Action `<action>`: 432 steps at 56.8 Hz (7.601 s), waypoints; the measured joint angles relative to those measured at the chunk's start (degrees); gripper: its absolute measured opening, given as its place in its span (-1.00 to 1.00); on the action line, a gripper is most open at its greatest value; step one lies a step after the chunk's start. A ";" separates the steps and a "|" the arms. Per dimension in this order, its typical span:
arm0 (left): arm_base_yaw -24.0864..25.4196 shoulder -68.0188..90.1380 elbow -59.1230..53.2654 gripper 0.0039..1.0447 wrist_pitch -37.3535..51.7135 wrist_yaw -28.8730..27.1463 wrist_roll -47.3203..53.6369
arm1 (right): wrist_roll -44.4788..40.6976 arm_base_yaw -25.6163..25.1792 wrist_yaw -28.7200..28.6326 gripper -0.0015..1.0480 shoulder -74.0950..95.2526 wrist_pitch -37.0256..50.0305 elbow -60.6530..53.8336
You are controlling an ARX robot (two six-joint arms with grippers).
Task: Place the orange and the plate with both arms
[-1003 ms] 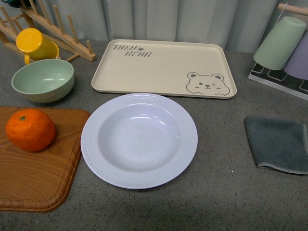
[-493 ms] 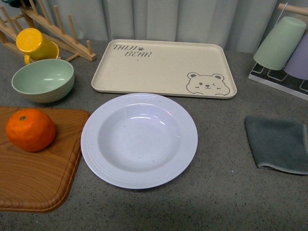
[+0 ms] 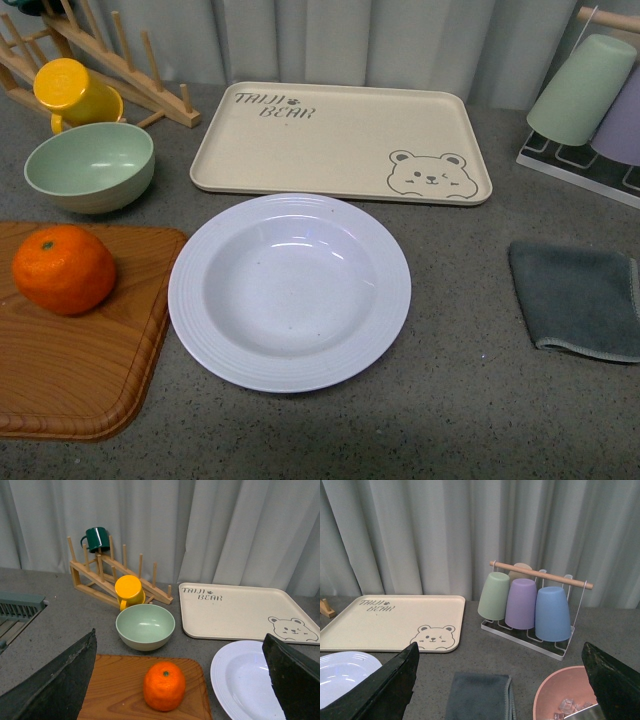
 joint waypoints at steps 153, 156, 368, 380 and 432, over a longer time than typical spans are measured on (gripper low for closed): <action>-4.42 103.60 28.94 0.22 31.43 -4.09 -17.68 | 0.00 0.00 0.00 0.82 -0.02 0.00 0.00; -6.64 101.88 29.53 0.22 30.47 -4.28 -18.10 | 0.00 0.00 0.00 0.82 -0.02 0.00 0.00; -0.02 18.03 -0.02 -0.93 18.40 -0.11 -0.09 | 0.00 0.00 0.00 0.82 -0.02 0.00 0.00; -0.02 13.88 -0.02 -0.93 14.29 -0.11 -0.09 | 0.00 0.00 0.00 0.82 -0.02 0.00 0.00; 0.00 0.02 0.00 -0.06 0.00 0.02 0.00 | -7.78 0.04 -11.76 0.82 18.53 2.54 4.55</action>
